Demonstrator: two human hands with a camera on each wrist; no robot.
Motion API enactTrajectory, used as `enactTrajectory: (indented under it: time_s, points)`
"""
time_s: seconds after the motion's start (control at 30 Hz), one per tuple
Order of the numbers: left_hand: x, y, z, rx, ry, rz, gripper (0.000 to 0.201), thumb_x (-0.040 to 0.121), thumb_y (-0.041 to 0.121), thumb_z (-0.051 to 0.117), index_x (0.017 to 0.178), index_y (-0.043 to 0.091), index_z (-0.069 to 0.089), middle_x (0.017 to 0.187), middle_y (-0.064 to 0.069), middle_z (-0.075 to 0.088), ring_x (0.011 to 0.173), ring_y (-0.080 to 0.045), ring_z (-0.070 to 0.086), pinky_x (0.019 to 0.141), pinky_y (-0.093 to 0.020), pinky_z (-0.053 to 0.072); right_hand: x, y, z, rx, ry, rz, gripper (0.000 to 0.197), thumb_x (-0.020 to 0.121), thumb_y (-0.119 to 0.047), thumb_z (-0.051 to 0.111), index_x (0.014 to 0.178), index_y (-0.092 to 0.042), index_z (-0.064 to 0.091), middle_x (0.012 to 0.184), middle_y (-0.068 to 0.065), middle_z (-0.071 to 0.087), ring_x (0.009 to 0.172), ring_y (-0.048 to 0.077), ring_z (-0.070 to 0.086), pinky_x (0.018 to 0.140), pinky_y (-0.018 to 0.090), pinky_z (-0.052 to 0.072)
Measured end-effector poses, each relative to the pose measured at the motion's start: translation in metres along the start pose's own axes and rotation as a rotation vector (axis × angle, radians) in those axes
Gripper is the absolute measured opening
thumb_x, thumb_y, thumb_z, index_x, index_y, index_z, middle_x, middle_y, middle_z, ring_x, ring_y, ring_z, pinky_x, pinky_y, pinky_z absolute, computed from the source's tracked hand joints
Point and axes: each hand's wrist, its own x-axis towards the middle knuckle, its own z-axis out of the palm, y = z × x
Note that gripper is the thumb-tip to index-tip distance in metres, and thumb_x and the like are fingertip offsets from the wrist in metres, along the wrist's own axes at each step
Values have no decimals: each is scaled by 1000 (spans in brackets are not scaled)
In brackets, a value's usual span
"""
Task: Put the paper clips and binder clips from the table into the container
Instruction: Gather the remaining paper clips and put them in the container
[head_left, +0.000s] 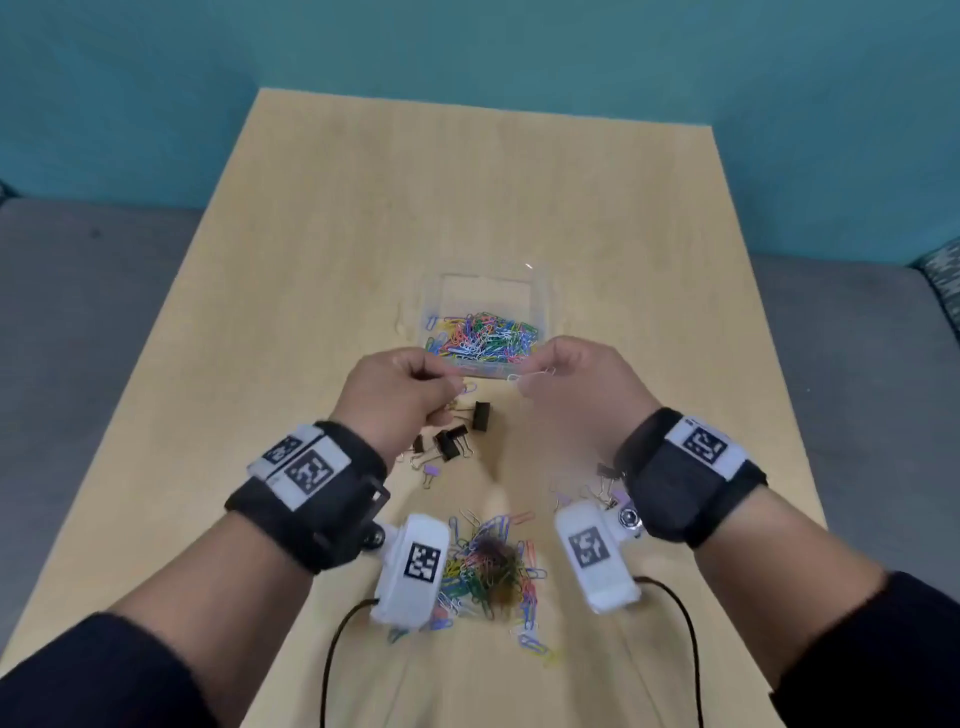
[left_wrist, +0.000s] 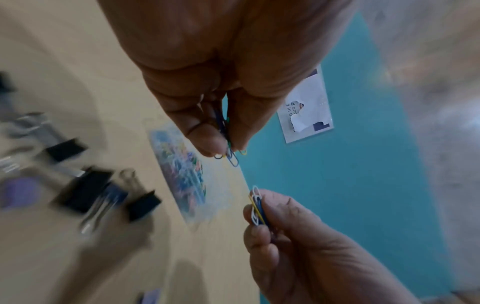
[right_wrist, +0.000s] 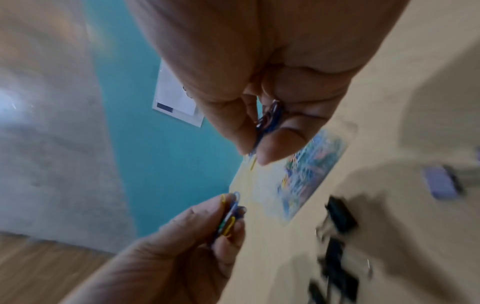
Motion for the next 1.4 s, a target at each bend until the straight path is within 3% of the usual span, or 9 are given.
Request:
enactTrajectory:
  time_s: [0.2,0.3,0.4,0.53,0.63,0.77,0.93,1.13,1.4]
  points:
    - [66,29,20,277,77,126,6,78,9,68,77,14,70,66,-4,65,60,-21,63,70,-35,57,63,-24,-2,-342,142,-72,7,85,-8,62,80,-14,62,72,8,62,52,18,64,52,30,56]
    - [71,30,23,347,41,109,25,79,16,68,104,18,68,98,-5,67,87,-29,67,86,-42,54,71,-31,-5,-579,52,-58,26,89,-27,60,113,-18,61,100,6,66,77,24,69,76,36,55]
    - [51,23,10,379,77,145,35,81,16,66,116,18,64,115,-6,64,95,-29,65,91,-41,50,47,-27,-15,-789,129,-143,35,93,-25,51,126,-15,55,119,9,62,105,28,58,89,33,45]
    - [-16,-16,-8,559,-26,197,31,85,20,62,116,21,63,109,-1,65,92,-21,63,86,-28,47,-19,15,-5,-849,-9,-229,31,89,-11,46,117,-10,60,114,13,61,102,31,59,88,37,46]
    - [-67,-65,-2,880,-306,267,43,89,29,55,132,22,50,131,1,50,119,-18,48,101,-27,36,-64,60,18,-1024,-264,-244,28,90,-13,40,115,-13,52,110,9,55,101,31,57,81,38,48]
    - [-92,-118,12,1274,-421,352,71,89,41,47,148,17,15,157,-4,12,142,-28,9,115,-41,19,-96,117,44,-1245,-404,-359,59,89,-18,39,144,-1,26,148,17,34,137,34,32,108,43,36]
    - [-109,-131,5,1266,-377,481,55,73,37,66,124,19,55,133,-2,54,121,-29,49,89,-41,52,-115,138,44,-1317,-393,-407,61,85,-19,45,141,0,33,144,18,40,134,37,36,104,46,40]
    - [-129,-143,-21,1138,-229,289,81,77,29,68,146,26,25,150,-4,22,125,-27,25,104,-34,32,-153,130,24,-1258,-234,-136,81,83,-41,59,147,-22,13,134,4,35,107,29,43,83,39,48]
    - [-108,-142,12,1087,-179,323,76,77,26,70,143,26,31,141,-1,32,121,-24,28,99,-33,38,-127,128,59,-1067,-154,-128,78,86,-36,63,146,-29,14,134,3,28,112,26,35,87,35,44]
